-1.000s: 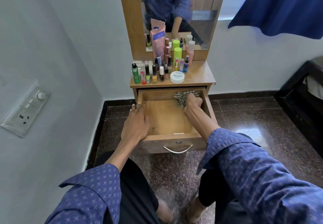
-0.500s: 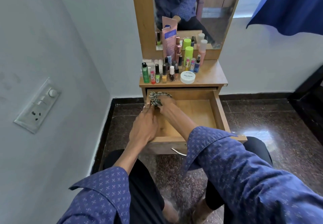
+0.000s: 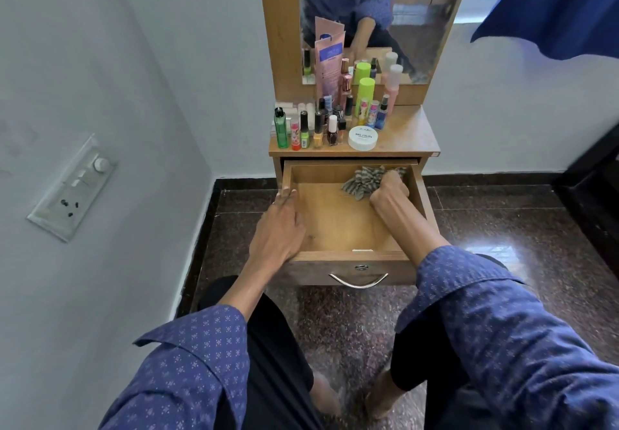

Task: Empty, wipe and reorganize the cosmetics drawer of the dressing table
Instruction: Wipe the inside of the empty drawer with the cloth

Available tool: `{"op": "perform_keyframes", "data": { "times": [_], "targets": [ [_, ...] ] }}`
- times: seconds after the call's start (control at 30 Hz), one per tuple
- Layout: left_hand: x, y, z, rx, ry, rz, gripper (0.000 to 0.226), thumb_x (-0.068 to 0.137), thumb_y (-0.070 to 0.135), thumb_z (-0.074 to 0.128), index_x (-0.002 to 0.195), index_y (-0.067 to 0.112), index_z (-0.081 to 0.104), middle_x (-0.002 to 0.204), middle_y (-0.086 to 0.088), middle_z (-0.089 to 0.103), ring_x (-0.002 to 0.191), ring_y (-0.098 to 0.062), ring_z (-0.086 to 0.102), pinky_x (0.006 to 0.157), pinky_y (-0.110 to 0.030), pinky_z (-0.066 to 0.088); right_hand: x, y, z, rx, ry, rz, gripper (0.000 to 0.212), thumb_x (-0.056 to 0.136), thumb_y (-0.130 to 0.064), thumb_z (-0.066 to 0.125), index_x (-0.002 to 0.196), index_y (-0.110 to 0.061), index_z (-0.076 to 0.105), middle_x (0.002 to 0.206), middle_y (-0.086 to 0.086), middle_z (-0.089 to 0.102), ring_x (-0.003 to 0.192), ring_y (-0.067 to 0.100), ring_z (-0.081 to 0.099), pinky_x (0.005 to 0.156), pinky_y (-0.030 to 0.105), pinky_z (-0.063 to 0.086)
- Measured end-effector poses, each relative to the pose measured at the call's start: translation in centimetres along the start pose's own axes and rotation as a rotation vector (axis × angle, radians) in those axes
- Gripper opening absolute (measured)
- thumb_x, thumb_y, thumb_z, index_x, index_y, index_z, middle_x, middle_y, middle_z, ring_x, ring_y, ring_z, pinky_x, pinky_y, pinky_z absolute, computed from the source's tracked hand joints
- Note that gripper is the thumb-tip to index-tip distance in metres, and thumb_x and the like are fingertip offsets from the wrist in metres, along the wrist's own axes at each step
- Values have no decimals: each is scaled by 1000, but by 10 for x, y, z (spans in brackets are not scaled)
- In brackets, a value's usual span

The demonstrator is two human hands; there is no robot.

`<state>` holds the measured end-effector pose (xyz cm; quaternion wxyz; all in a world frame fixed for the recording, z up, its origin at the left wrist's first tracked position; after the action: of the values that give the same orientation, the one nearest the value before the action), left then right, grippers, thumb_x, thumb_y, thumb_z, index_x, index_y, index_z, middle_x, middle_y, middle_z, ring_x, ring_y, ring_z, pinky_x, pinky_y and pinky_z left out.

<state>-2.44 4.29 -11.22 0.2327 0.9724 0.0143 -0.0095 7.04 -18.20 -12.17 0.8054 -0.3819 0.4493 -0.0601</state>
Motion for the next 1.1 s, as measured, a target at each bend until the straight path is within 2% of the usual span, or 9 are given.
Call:
{"op": "perform_keyframes", "data": {
  "times": [0.2, 0.43, 0.53, 0.6, 0.67, 0.77, 0.9, 1.03, 1.1],
  "targets": [
    [2, -2, 0, 7, 4, 3, 56, 108, 22, 36, 163, 13, 33, 171, -5, 25, 150, -32, 42, 120, -50, 37, -7, -7, -3, -177, 63, -31, 37, 101, -5, 56, 137, 2, 56, 93, 4, 60, 92, 21, 60, 77, 26, 48],
    [3, -2, 2, 27, -6, 9, 56, 108, 22, 37, 163, 11, 33, 171, -7, 25, 147, -34, 45, 117, -52, 44, 0, -16, -19, -222, 22, 13, 47, 109, 4, 36, 154, 14, 29, 152, 21, 47, 141, 29, 44, 56, 15, 39],
    [6, -4, 3, 38, -4, 5, 56, 107, 23, 37, 162, 11, 35, 171, -7, 25, 140, -35, 53, 110, -53, 51, -2, -18, -19, -34, -77, 97, 48, 108, 11, 32, 154, 19, 20, 163, 28, 30, 149, 34, 34, 59, -11, 30],
    [7, -4, 2, 38, -2, 4, 57, 106, 23, 37, 162, 12, 35, 171, -7, 26, 139, -34, 55, 110, -52, 51, 10, -11, -16, -99, -88, 70, 44, 106, 5, 42, 149, 11, 38, 151, 27, 49, 134, 39, 54, 100, 20, 53],
    [6, -3, 2, 34, 2, 1, 57, 106, 23, 37, 162, 11, 36, 171, -7, 26, 140, -34, 55, 111, -52, 50, 19, 0, -11, -116, -93, 39, 39, 101, -2, 54, 140, 2, 53, 128, 22, 67, 110, 37, 70, 95, 49, 60],
    [4, -4, 1, 10, 3, -12, 59, 103, 21, 39, 162, 12, 36, 170, -6, 27, 130, -34, 62, 106, -54, 54, 29, 13, 5, -264, -131, -59, 45, 95, -6, 65, 138, -8, 51, 125, 15, 68, 100, 32, 73, 83, 49, 64],
    [7, -5, -1, -16, -2, -19, 63, 99, 20, 38, 162, 13, 35, 170, -7, 29, 116, -37, 69, 98, -55, 58, 15, 24, 24, -514, -122, -103, 56, 100, -14, 59, 153, -7, 39, 154, 14, 43, 129, 32, 57, 98, 44, 57],
    [3, 0, -5, -20, 7, -13, 64, 98, 11, 42, 161, 11, 37, 168, -9, 33, 137, -38, 56, 113, -56, 47, -16, 66, 46, -678, -250, -99, 25, 104, -13, 59, 123, 3, 59, 119, 11, 70, 82, 18, 69, 50, 19, 50],
    [1, 2, -8, -46, 14, -20, 65, 95, 7, 43, 160, 9, 40, 165, -12, 39, 139, -38, 53, 115, -55, 45, -26, 86, 62, -687, -304, -120, 27, 100, -9, 63, 124, 2, 62, 123, 9, 70, 96, 22, 70, 69, 21, 54]
  ]
}}
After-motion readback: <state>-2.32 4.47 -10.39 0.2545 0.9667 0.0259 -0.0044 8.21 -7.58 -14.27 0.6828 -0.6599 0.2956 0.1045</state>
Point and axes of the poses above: each hand's wrist, its own x-axis towards the middle knuckle, its own z-axis out of the palm, y = z × x, the point moved 5 cm from there along x, towards the middle knuckle
